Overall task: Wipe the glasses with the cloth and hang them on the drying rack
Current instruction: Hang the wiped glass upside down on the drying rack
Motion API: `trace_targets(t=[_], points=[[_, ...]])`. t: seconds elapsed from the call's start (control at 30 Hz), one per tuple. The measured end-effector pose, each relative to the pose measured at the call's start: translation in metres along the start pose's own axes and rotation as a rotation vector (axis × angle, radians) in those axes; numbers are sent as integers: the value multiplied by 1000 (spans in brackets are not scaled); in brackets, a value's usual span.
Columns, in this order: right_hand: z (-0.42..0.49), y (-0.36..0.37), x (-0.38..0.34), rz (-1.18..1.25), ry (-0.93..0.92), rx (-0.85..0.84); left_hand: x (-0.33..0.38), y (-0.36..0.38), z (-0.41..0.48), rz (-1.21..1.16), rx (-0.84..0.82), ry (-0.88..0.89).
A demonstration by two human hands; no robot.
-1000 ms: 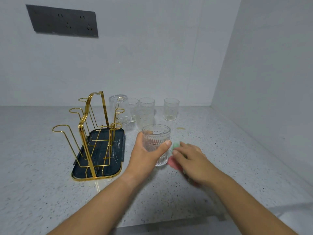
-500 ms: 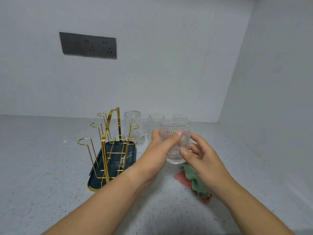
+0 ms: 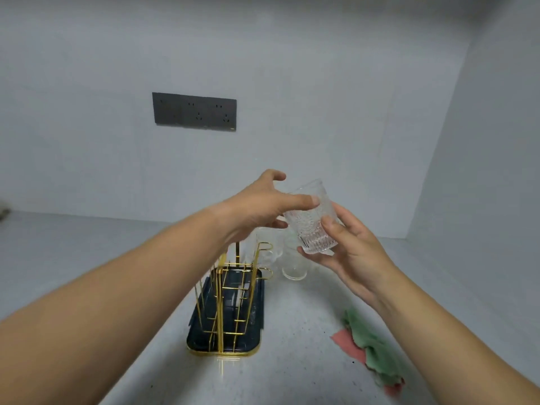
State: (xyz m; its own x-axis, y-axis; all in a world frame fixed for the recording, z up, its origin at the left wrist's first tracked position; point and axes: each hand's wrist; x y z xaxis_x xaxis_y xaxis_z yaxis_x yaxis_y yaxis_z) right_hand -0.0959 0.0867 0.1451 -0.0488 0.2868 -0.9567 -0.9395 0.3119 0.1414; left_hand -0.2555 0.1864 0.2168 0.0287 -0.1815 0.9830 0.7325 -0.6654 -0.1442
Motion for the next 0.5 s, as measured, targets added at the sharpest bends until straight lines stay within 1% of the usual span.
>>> trace_targets(t=[0.13, 0.2, 0.37, 0.5], points=[[33, 18, -17, -22, 20, 69, 14, -38, 18, 91, -67, -15], [54, 29, -25, -43, 29, 77, 16, -58, 26, 132, -85, -21], [104, 59, -36, -211, 63, 8, 11, -105, 44, 207, -96, -48], [140, 82, -40, -296, 57, -21, 5, -135, 59, 252, -52, -39]])
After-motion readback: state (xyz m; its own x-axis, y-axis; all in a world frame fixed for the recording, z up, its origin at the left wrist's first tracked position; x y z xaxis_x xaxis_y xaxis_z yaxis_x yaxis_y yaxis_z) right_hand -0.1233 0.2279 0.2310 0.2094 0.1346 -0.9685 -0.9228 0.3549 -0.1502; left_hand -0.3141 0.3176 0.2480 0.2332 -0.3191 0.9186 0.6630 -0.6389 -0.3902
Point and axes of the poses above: each hand's wrist, its own z-axis towards the middle knuckle, its own y-axis out of the palm, x = y × z, and after that the axes turned 8 degrees about -z, right-handed
